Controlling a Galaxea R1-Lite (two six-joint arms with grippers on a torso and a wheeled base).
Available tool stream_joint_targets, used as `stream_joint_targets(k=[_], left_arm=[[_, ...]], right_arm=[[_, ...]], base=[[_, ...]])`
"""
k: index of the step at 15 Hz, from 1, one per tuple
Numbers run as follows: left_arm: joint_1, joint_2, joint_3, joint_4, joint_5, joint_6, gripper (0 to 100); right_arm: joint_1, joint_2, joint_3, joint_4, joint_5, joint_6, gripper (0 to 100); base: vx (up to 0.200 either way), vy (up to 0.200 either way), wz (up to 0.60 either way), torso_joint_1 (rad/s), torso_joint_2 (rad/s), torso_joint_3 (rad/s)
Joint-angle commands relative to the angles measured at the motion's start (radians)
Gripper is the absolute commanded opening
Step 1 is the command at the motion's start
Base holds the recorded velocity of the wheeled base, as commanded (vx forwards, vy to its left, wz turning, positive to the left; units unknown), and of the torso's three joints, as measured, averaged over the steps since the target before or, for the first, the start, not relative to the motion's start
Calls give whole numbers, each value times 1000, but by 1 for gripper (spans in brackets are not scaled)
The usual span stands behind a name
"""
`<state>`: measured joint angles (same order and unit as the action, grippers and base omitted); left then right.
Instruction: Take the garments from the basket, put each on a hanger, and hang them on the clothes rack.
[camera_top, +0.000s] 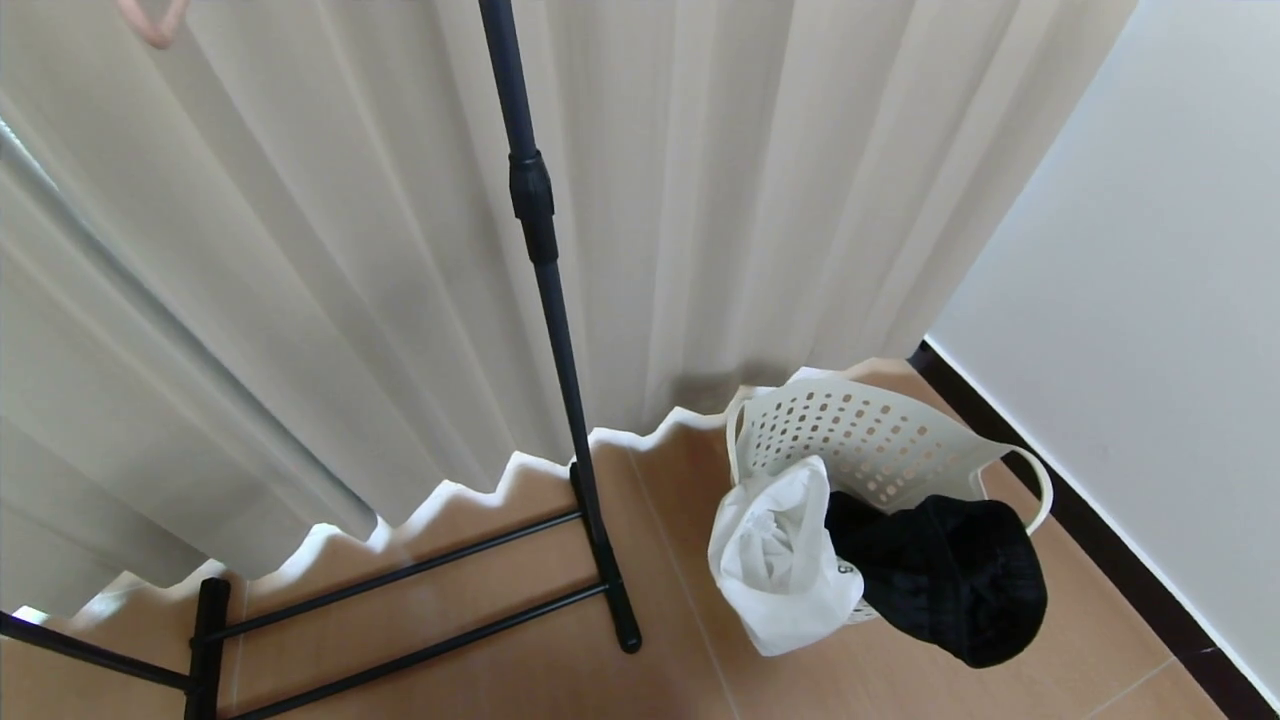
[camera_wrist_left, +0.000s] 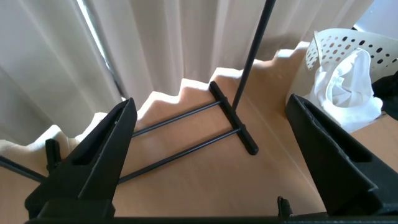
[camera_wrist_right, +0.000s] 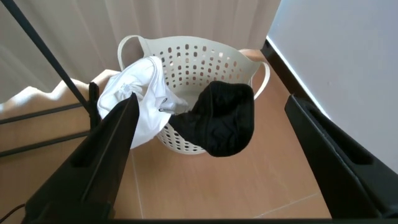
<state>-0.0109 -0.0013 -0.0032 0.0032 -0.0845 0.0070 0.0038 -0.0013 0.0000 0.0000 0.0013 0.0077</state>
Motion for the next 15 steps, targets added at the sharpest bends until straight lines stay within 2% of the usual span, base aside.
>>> stream_joint_targets(k=[1,13,15], left_arm=[[0,1,0,0,0,-1,100],[0,1,-1,1,-1,4,100],[0,1,0,0,-1,4,100]], right_arm=[[-1,1,0,0,0,-2,100],[-1,1,-6,17,-1,-8,100],[-8,67,-23,52,-21,-21,100]], base=[[0,0,0,2,-2,-203],[0,0,0,2,3,-198],[0,0,0,5,5,-178]])
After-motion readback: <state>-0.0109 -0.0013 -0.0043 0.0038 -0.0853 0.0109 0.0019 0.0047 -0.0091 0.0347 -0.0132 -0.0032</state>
